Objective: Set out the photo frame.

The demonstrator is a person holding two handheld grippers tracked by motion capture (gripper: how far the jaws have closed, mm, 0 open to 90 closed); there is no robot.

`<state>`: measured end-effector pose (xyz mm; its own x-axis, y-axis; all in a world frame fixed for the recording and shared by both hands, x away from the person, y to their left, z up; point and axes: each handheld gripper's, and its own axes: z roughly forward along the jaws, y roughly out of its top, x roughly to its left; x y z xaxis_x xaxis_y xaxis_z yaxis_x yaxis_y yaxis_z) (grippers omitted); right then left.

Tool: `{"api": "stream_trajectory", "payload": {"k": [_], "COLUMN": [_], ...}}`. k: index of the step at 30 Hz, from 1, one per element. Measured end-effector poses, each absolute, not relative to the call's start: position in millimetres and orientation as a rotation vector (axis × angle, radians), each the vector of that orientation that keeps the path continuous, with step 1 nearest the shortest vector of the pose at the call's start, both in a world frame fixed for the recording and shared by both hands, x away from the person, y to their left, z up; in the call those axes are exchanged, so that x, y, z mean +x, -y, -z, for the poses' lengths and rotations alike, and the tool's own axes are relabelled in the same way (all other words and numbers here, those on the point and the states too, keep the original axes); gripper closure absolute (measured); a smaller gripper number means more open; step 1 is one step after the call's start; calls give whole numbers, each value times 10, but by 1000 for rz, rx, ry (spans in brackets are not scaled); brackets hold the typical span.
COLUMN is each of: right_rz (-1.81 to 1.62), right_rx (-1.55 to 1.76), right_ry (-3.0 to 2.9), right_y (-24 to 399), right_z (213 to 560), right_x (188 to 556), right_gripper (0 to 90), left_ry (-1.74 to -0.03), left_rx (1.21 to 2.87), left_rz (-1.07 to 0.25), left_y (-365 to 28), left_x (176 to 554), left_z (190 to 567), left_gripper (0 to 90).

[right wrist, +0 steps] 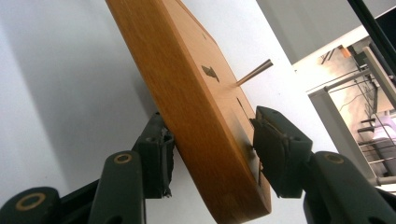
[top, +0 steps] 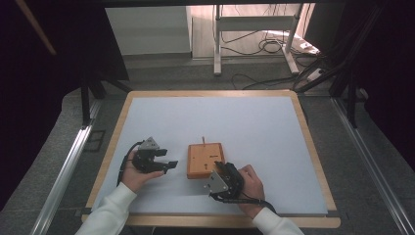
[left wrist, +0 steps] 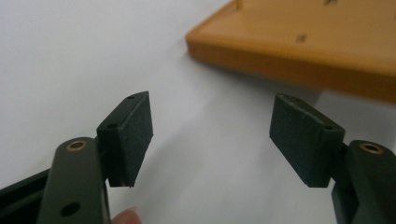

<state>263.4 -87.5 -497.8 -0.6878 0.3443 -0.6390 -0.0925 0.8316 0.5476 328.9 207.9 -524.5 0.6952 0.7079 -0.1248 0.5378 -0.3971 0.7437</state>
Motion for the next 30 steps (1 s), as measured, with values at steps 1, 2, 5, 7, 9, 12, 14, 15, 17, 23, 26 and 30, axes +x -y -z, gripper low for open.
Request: {"api": "stream_trajectory", "payload": {"k": [1,2,5,7,9,12,14,15,17,23,26,30], "right_rz": [-713,-717,-720,-713,-711,-717,-725,-722,-717,-713,-694,-694], "right_rx": [185,190,187,177,175,169,169,165,161,157,147,166], "right_ry": [-2229,-2230,-2236,-2239,-2243,-2250,-2251,-2257,-2258,-2286,-2294,-2305], "right_y": [876,875,875,876,878,879,868,862,845,813,799,793], "right_z": [4971,4968,4950,4934,4916,4869,4838,4816,4776,4658,4633,4607], "right_x": [2638,2642,2661,2672,2684,2716,2739,2751,2780,2889,2935,2985], "right_gripper": [495,496,500,504,509,522,534,540,558,578,581,580], "left_ry": [-953,-959,-975,-972,-978,-977,-974,-970,-969,-984,-986,-982], "left_rx": [2096,2094,2081,2078,2078,2075,2077,2081,2082,2066,2062,2056], "left_rz": [-270,-265,-268,-267,-263,-256,-256,-258,-255,-235,-229,-226], "left_y": [-2109,-2138,-2206,-2234,-2238,-2234,-2226,-2224,-2224,-2247,-2252,-2250], "left_x": [3268,3248,3199,3186,3176,3181,3181,3183,3185,3200,3200,3196], "left_z": [5263,5277,5293,5304,5318,5322,5322,5324,5328,5343,5345,5339], "left_gripper": [300,300,301,301,301,301,302,302,302,302,303,305]}}
